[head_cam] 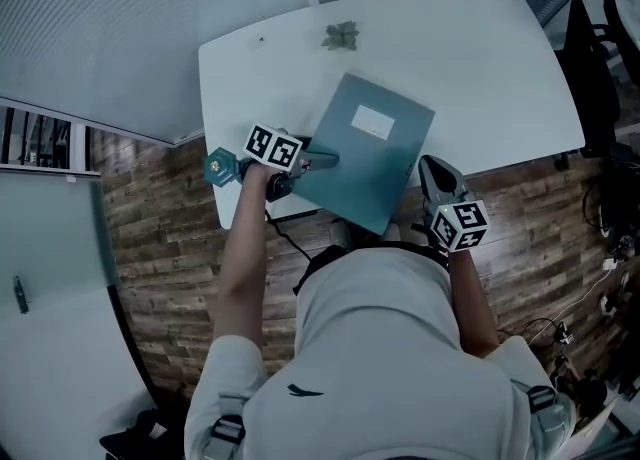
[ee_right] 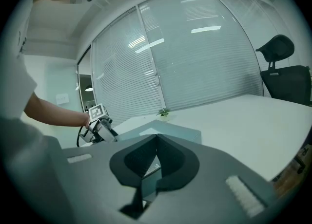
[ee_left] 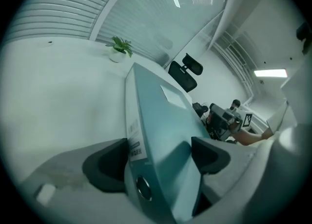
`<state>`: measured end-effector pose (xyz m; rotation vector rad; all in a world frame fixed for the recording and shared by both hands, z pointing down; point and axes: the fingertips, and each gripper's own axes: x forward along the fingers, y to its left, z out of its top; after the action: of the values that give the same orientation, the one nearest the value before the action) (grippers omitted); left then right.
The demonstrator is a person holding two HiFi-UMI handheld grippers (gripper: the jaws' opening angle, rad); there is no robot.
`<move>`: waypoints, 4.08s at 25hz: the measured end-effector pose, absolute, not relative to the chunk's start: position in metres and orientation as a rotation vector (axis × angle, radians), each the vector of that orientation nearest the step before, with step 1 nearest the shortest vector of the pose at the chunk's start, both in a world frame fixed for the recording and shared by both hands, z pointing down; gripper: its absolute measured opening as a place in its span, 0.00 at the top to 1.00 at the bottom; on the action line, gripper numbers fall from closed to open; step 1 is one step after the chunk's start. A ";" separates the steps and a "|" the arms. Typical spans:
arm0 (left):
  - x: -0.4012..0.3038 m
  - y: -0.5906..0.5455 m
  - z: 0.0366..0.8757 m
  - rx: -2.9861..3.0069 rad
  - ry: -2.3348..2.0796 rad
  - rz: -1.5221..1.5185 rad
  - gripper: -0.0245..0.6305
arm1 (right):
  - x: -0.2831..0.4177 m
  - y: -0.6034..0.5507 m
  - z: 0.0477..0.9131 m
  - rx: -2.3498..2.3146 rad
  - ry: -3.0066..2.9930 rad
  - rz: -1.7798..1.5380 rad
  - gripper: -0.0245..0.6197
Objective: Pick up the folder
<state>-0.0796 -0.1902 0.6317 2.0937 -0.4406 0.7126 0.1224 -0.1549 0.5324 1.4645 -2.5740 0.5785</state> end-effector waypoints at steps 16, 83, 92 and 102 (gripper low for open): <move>-0.084 -0.199 0.631 2.041 -0.512 0.561 0.37 | 0.101 -0.156 0.609 1.251 -2.259 1.421 0.57; -0.040 -0.105 0.485 2.370 -0.236 -0.188 0.45 | 0.089 -0.168 0.440 0.860 -3.181 0.984 0.44; -0.034 -0.104 0.456 2.509 -0.299 -0.201 0.48 | 0.095 -0.163 0.407 0.863 -3.253 0.825 0.43; -0.058 -0.092 0.417 2.649 -0.731 -0.316 0.50 | 0.118 -0.162 0.357 1.257 -3.247 0.407 0.55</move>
<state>-0.0581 -0.0923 0.4172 2.6493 -0.7306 -0.3156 0.1183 -0.1621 0.3566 1.2569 -3.2466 0.4067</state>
